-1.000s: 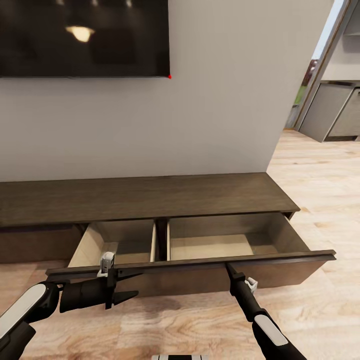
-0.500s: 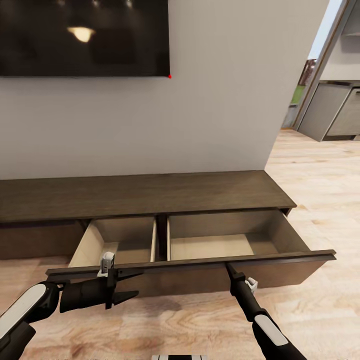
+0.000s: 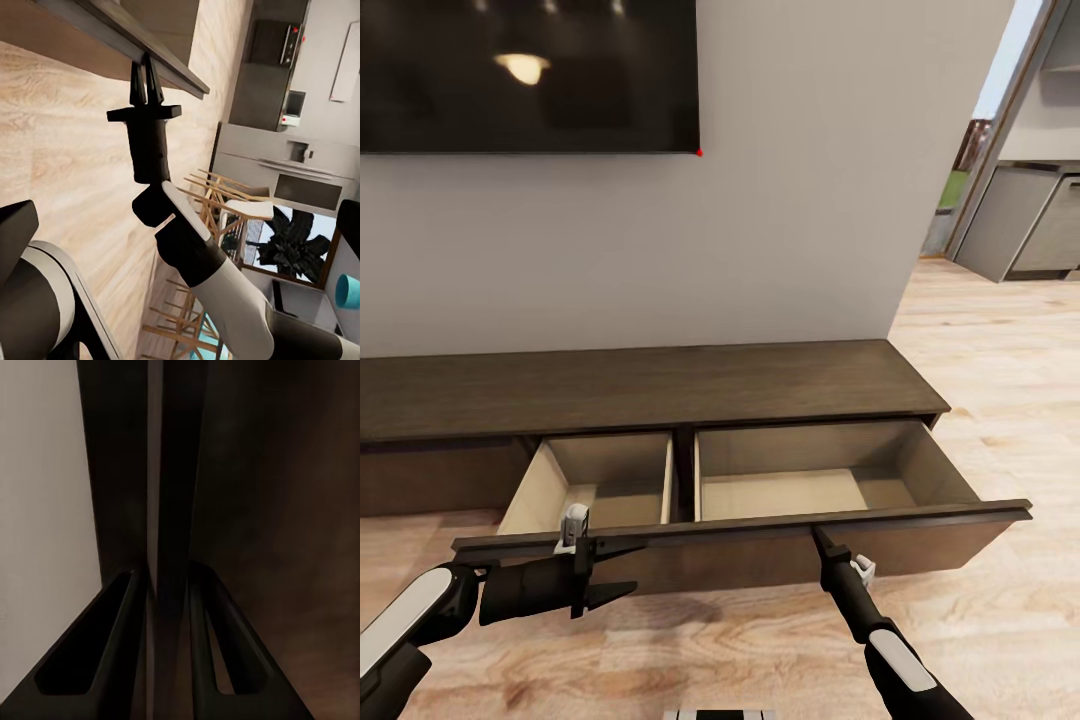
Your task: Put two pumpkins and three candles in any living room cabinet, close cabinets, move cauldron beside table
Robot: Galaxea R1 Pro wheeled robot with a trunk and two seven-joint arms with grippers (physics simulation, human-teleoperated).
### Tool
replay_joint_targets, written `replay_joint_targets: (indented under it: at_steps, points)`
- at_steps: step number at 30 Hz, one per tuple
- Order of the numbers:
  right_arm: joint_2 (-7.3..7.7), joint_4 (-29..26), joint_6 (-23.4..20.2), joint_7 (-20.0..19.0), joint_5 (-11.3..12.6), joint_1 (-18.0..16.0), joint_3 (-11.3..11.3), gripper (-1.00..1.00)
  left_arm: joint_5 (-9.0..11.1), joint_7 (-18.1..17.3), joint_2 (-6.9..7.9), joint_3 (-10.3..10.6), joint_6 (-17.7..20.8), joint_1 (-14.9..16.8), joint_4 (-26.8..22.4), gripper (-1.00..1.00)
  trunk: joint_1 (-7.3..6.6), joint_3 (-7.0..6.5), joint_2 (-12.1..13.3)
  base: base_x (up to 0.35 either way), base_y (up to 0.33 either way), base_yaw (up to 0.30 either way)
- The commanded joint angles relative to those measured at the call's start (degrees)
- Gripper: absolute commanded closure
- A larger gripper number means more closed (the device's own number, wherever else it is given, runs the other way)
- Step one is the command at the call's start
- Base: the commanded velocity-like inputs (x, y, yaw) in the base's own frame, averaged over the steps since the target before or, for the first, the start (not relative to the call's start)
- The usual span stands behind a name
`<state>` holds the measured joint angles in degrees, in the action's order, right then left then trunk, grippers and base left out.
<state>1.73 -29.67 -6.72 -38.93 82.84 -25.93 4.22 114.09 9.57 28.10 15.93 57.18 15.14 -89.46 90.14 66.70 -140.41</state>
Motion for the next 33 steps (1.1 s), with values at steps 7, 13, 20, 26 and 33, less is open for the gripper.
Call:
replay_joint_targets:
  at_steps: [7, 13, 20, 26, 33]
  points:
    - [0.01, 0.09, -0.31, -0.35, -0.13, 0.0, 1.58, 1.0, 0.6, 0.54, 0.03, 0.13, 0.03, 0.06, -0.02, -1.0, -0.01, 0.05, -0.02, -0.001, 0.0, 0.0]
    - [0.01, 0.09, -0.31, -0.35, -0.13, 0.0, 1.58, 1.0, 0.6, 0.54, 0.03, 0.14, 0.03, 0.06, -0.02, -1.0, -0.01, 0.05, -0.02, 0.0, 0.0, 0.0]
    - [-0.02, 0.06, -0.31, -0.32, -0.13, 0.0, 1.61, 1.0, 0.6, 0.54, 0.03, 0.09, 0.03, 0.06, -0.02, -1.0, -0.01, 0.05, -0.02, 0.0, 0.0, 0.0]
    - [-0.05, 0.05, -0.31, -0.3, -0.13, 0.0, 1.65, 1.0, 0.6, 0.54, 0.03, 0.1, 0.03, 0.06, -0.02, -1.0, -0.01, 0.05, -0.02, 0.0, 0.0, 0.0]
    - [-0.06, 0.06, -0.31, -0.35, -0.13, 0.0, 1.62, 1.0, 0.6, 0.54, 0.03, 0.12, 0.03, 0.06, -0.02, -1.0, -0.01, 0.05, -0.02, 0.0, 0.0, 0.0]
